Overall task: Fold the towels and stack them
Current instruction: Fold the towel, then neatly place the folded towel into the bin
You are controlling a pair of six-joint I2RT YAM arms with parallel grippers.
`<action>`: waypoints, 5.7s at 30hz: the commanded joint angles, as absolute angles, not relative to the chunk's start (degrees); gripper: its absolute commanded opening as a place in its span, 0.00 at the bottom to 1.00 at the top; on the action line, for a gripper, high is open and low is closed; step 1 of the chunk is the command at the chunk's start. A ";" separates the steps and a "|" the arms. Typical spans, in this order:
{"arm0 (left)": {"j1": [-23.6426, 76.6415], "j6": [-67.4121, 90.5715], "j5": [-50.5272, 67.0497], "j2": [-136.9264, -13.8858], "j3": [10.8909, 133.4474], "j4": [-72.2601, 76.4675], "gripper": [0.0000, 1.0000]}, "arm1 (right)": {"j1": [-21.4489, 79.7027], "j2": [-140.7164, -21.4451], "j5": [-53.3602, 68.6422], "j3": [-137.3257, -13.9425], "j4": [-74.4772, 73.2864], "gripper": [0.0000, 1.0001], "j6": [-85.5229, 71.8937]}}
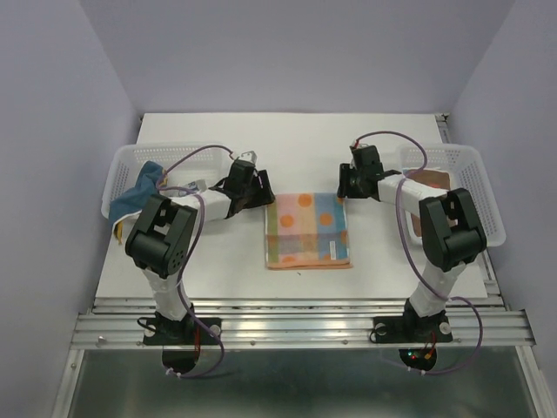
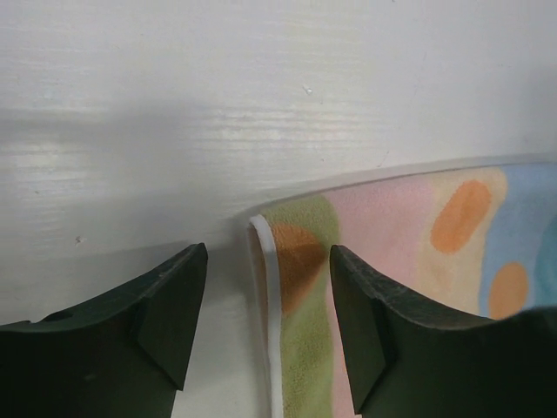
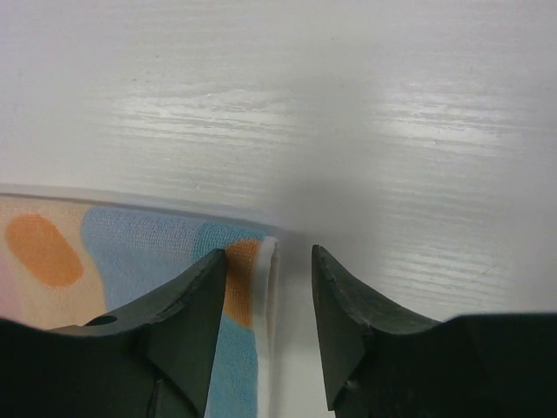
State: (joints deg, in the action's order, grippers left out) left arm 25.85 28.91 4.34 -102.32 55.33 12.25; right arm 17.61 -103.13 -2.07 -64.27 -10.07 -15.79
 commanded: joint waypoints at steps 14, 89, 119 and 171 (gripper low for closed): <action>25.05 25.23 8.96 -107.84 59.86 12.39 0.04 | 17.67 -107.75 -3.00 -68.47 -9.32 0.32 -14.41; 38.85 45.70 18.81 -52.57 7.12 25.67 0.99 | 21.18 -54.94 12.30 -25.13 -14.15 0.83 -26.28; 38.76 41.84 0.44 -48.78 16.44 10.28 0.99 | 31.99 -79.19 -3.16 -35.77 -10.63 0.52 -28.83; 36.65 37.97 -8.08 -47.20 22.23 2.64 0.99 | 1.96 -70.76 -26.57 -61.61 -21.73 0.01 33.64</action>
